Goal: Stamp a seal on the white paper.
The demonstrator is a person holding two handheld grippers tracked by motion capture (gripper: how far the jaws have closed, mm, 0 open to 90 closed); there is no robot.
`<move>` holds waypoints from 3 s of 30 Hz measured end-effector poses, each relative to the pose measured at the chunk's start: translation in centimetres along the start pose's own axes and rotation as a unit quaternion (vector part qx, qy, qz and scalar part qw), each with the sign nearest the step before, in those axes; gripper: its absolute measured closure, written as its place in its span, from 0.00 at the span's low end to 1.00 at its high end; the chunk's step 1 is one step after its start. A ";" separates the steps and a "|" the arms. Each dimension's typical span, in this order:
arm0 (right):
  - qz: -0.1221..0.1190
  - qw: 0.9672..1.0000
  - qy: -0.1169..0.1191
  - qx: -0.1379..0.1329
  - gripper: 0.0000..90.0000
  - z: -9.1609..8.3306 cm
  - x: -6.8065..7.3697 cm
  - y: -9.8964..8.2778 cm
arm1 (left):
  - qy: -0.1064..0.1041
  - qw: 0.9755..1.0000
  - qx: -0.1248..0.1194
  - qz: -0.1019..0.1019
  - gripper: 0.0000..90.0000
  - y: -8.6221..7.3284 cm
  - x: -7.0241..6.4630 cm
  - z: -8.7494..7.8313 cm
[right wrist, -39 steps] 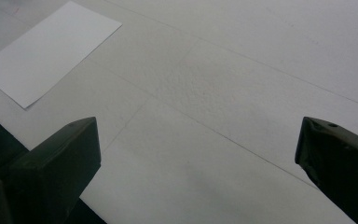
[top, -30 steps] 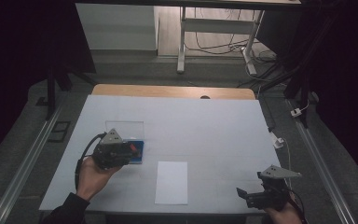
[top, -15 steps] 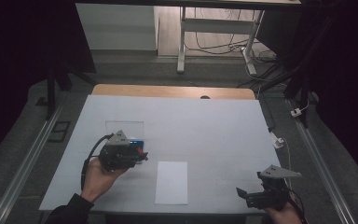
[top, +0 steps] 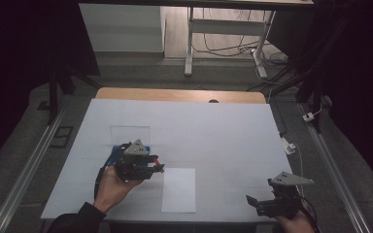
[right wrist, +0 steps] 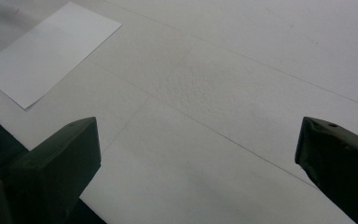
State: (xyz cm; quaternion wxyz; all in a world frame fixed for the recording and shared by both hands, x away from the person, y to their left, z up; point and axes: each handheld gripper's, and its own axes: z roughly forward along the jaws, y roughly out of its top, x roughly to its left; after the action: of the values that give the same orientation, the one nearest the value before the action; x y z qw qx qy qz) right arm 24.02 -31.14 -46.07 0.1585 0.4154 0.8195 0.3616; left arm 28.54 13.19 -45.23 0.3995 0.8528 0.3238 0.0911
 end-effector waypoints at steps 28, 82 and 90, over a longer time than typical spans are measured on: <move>0.001 1.000 0.000 0.000 0.00 0.0 0.0 0.0 | -0.037 0.997 0.047 0.050 0.65 1.2 -3.4 4.3; -0.003 1.000 0.002 0.004 0.00 0.0 0.1 0.0 | -0.014 0.993 0.085 0.086 0.65 -0.7 -4.5 8.1; -0.002 1.000 0.002 0.004 0.00 0.1 0.1 0.0 | 0.000 0.991 0.089 0.096 0.65 -0.6 -5.0 8.1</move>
State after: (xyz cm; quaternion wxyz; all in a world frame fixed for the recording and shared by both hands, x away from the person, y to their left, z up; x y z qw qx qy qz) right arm 24.02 -31.04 -46.08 0.1555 0.4135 0.8224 0.3585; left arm 27.76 5.32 -50.58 0.3115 0.9121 0.2473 0.0999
